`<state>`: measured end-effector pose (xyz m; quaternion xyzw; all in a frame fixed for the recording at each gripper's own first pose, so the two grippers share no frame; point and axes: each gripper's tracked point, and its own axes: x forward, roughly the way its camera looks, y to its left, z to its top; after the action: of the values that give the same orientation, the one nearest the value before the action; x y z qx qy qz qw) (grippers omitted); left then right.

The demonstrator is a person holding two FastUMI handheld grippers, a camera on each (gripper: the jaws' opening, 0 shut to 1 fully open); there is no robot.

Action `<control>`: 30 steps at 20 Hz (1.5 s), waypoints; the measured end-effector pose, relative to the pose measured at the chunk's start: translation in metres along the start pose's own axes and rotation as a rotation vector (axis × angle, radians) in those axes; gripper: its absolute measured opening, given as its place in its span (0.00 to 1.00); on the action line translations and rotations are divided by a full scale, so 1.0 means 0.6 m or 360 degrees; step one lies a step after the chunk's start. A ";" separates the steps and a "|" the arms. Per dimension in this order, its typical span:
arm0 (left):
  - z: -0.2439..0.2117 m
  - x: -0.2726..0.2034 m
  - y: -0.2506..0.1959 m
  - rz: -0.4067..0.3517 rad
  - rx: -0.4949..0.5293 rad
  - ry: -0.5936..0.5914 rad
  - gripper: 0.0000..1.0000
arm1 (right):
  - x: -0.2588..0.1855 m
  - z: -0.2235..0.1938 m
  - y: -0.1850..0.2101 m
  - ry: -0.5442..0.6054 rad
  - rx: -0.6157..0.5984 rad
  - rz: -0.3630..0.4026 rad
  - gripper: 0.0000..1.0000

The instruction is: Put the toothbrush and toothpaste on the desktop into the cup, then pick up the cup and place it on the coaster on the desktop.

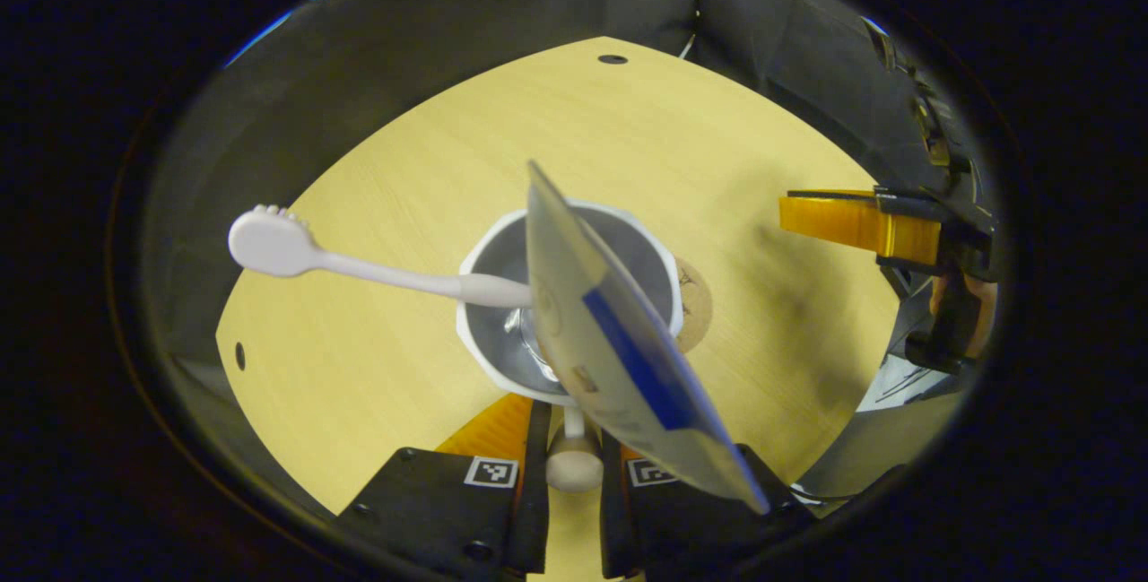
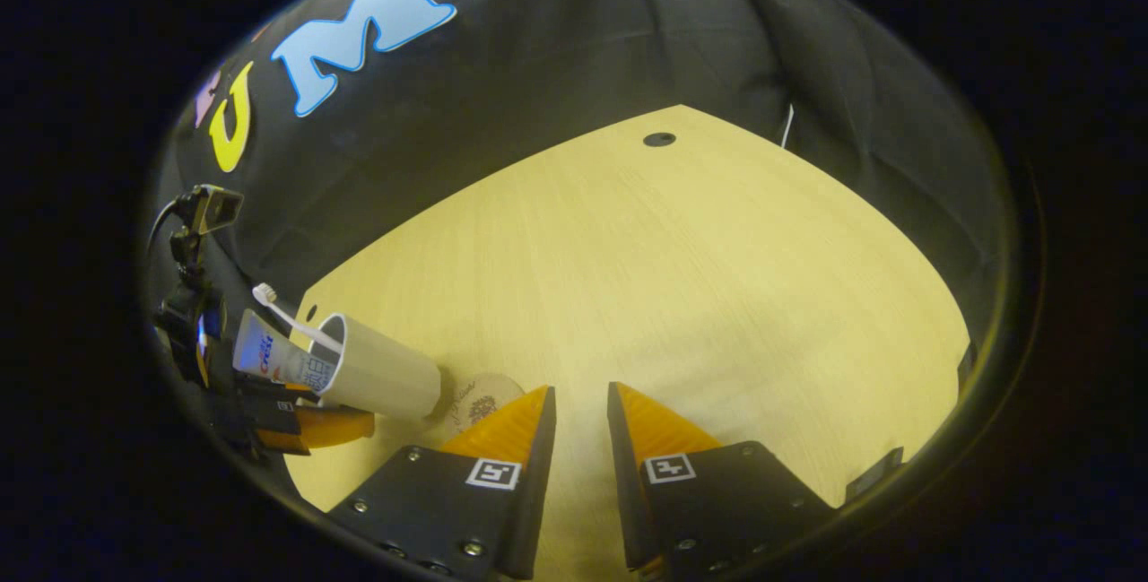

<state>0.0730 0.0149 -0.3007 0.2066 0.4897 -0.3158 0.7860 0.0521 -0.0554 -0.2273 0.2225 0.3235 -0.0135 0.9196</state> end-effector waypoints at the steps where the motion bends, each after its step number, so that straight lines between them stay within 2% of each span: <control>1: 0.004 0.001 -0.003 -0.0010 0.0014 -0.0001 0.31 | -0.001 0.002 -0.004 -0.0003 0.0010 -0.0004 0.36; 10: -0.001 0.007 -0.020 -0.0070 0.0123 0.0030 0.31 | -0.022 0.002 -0.063 -0.0024 0.0140 -0.0044 0.36; 19: -0.016 0.030 0.000 -0.0025 0.0006 0.0091 0.31 | -0.036 -0.005 -0.088 -0.0008 0.0137 -0.0043 0.36; 21: -0.019 0.030 0.003 -0.0021 -0.0001 0.0102 0.34 | -0.035 -0.007 -0.093 -0.0002 0.0140 -0.0041 0.36; 30: -0.003 -0.024 0.008 0.0063 -0.0077 -0.0036 0.37 | -0.039 -0.003 -0.067 0.0001 0.0108 0.0023 0.36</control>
<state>0.0706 0.0234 -0.2887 0.1935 0.4841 -0.2905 0.8023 0.0260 -0.0935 -0.2304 0.2560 0.3215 -0.0178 0.9115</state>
